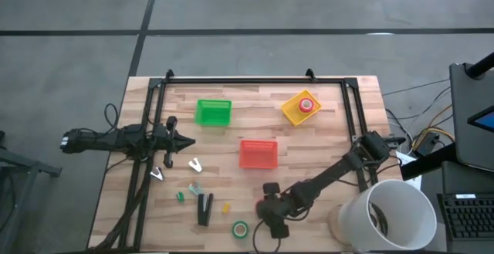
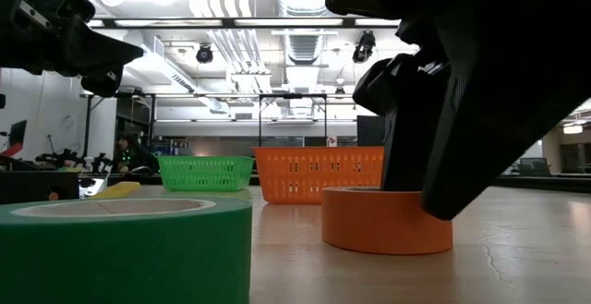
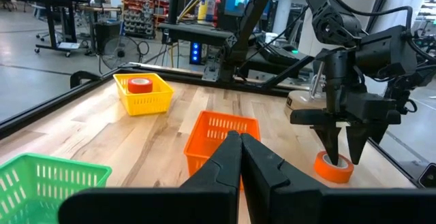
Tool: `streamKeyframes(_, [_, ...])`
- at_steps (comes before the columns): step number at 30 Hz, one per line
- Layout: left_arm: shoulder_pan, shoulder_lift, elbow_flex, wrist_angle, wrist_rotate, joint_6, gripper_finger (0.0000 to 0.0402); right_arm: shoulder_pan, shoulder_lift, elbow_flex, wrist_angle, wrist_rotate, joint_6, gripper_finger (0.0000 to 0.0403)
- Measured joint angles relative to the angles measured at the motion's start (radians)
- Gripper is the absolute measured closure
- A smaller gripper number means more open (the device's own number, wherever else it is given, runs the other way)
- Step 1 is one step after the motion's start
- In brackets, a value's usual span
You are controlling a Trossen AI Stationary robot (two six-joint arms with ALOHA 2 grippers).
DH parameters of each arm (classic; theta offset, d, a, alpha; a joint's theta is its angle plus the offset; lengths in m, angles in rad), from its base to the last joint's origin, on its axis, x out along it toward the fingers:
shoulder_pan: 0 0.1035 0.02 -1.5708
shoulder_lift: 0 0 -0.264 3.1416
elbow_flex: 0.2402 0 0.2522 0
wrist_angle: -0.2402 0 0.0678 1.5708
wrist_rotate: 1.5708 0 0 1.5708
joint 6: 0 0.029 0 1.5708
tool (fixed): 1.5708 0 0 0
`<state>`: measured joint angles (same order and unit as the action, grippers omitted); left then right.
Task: Pick and place Stapler, Stapler remover, tape
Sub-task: Put the orange tape into the yellow bin
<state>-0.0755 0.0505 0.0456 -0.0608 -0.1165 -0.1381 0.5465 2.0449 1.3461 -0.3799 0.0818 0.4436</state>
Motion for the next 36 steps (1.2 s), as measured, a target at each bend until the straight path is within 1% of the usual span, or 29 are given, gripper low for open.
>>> streamKeyframes(10, [0.000,0.000,0.000,0.000,0.000,0.000,0.0392,0.000,0.000,-0.002,-0.002,-0.003,-0.001,0.0345])
streamKeyframes(13, [0.000,0.000,0.000,0.000,0.000,0.000,0.0392,0.000,0.000,-0.001,-0.004,-0.004,-0.007,0.0366])
streamKeyframes(17, [0.000,0.000,0.000,0.000,0.000,0.000,0.0392,0.000,-0.001,0.003,-0.009,-0.004,-0.034,0.0371])
streamKeyframes(24, [0.000,0.000,0.000,0.000,0.000,0.000,0.0392,0.000,-0.017,0.018,-0.018,-0.003,-0.044,0.0354])
streamKeyframes(31, [0.000,0.000,0.000,0.000,0.000,0.000,0.0392,-0.002,-0.067,0.021,-0.076,0.002,-0.044,0.0359])
streamKeyframes(33, [0.000,0.000,0.000,0.000,0.000,0.000,0.0392,-0.003,-0.094,0.021,-0.105,0.037,-0.047,0.0357])
streamKeyframes(36, [0.000,0.000,0.000,0.000,0.000,0.000,0.0392,-0.003,-0.137,0.021,-0.184,0.142,-0.048,0.0355])
